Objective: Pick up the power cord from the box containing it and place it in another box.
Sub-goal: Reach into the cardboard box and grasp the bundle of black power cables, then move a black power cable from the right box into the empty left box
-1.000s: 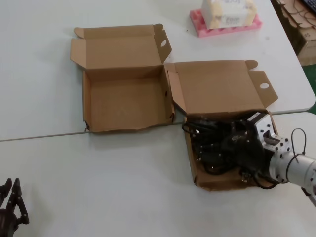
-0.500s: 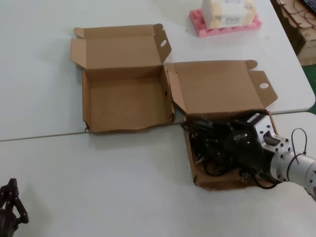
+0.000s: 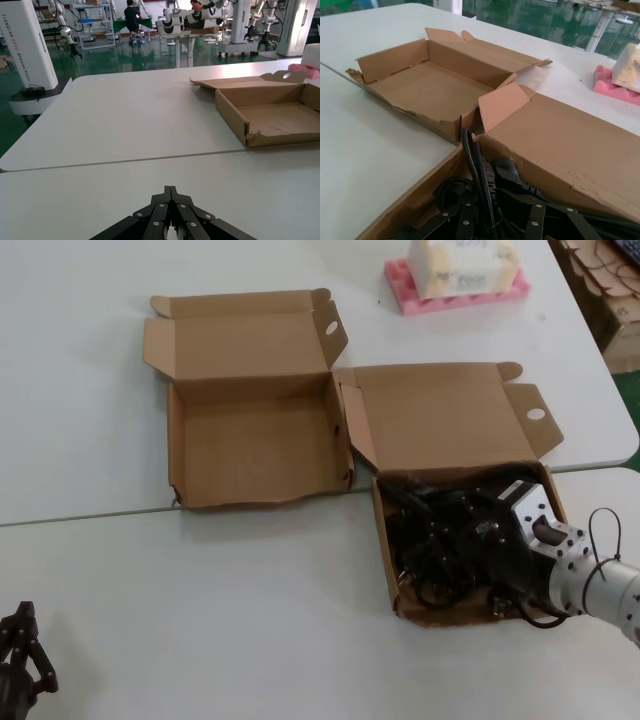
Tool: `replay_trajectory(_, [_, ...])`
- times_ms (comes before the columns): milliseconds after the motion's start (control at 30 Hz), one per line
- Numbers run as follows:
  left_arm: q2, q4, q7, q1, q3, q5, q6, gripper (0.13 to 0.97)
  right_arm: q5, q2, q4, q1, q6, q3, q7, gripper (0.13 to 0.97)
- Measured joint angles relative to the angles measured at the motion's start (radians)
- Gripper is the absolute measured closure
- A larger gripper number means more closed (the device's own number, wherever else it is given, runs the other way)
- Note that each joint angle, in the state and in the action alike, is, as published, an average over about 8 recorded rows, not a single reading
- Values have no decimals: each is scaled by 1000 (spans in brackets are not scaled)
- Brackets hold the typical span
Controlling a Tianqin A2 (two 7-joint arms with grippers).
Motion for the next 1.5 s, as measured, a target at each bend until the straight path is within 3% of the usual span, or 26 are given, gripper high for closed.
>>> replay_trajectory(267, [0, 0, 0, 0, 0, 0, 0, 934, -2, 41, 42, 19, 41, -57, 0, 888])
replay_trajectory(633, [0, 0, 0, 0, 0, 0, 0, 934, -13, 137, 216, 24, 27, -65, 0, 899])
replay_trajectory(900, [0, 0, 0, 0, 0, 0, 0, 934, -29, 106, 251, 85, 38, -53, 0, 900])
replay_trajectory(1067, [0, 0, 0, 0, 0, 0, 0, 934, -26, -7, 158, 170, 108, -96, 0, 901])
replay_trajectory(1333, [0, 0, 0, 0, 0, 0, 0, 934, -11, -275, -166, 307, 216, -201, 0, 901])
replay_trajectory(1500, [0, 0, 0, 0, 0, 0, 0, 934, -107, -417, -379, 390, 336, -331, 0, 902])
